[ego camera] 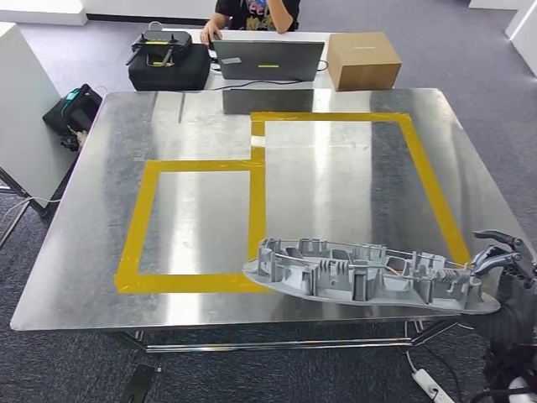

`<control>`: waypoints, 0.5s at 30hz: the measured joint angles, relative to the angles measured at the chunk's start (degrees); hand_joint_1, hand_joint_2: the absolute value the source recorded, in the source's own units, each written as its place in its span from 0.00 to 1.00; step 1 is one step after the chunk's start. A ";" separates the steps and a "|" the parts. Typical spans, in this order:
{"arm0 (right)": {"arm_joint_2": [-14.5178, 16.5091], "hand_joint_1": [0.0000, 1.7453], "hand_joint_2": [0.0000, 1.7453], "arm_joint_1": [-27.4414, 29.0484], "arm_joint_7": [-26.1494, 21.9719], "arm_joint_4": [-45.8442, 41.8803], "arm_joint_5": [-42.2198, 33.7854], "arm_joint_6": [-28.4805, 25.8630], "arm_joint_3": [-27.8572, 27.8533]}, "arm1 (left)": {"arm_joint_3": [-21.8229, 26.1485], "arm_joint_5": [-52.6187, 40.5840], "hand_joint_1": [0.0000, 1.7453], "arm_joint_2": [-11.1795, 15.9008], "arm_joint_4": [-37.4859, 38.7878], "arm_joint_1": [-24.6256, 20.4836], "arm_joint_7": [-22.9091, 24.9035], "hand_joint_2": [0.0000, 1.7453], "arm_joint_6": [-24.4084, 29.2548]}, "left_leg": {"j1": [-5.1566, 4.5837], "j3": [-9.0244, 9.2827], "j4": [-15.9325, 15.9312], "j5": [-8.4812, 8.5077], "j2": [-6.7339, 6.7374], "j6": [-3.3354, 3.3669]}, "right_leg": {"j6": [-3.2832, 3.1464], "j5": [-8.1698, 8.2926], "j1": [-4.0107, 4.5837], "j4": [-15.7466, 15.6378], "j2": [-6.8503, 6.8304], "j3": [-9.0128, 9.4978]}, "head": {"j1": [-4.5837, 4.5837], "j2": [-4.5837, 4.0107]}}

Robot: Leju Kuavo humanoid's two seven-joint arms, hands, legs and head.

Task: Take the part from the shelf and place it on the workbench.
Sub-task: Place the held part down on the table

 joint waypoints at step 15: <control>-6.33 1.00 1.00 -1.00 9.92 6.36 22.68 -12.92 -0.39 | 0.04 -1.73 0.00 -0.14 0.00 -0.35 -1.31 1.00 -0.34 | -0.31 0.18 0.07 -0.54 -0.19 1.05 | 4.68 0.17 -0.37 -1.80 -0.20 1.02 | -0.08 0.00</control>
